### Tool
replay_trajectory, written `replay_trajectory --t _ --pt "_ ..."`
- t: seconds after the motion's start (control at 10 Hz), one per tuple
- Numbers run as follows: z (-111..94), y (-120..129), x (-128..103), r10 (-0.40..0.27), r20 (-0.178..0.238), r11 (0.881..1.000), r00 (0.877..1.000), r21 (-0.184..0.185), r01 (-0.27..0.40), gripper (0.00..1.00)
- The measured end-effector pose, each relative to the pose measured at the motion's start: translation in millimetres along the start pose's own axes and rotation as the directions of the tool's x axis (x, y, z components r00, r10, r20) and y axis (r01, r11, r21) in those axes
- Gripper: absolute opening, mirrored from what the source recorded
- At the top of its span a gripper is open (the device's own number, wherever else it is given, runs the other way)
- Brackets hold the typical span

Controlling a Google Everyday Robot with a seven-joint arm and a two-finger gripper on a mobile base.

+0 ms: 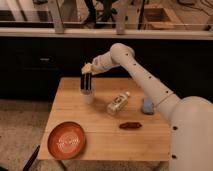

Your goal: Place the eraser in the ceramic cup

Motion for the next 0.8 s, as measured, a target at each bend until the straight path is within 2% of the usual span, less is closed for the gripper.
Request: replay_trajectory --t 0.4,0.8 --pt "9 0 4 -0.021 -0.010 0.999 1.000 0.027 0.021 0.00" --pt "18 7 4 -0.046 0.007 0.998 0.999 0.035 0.046 0.00"
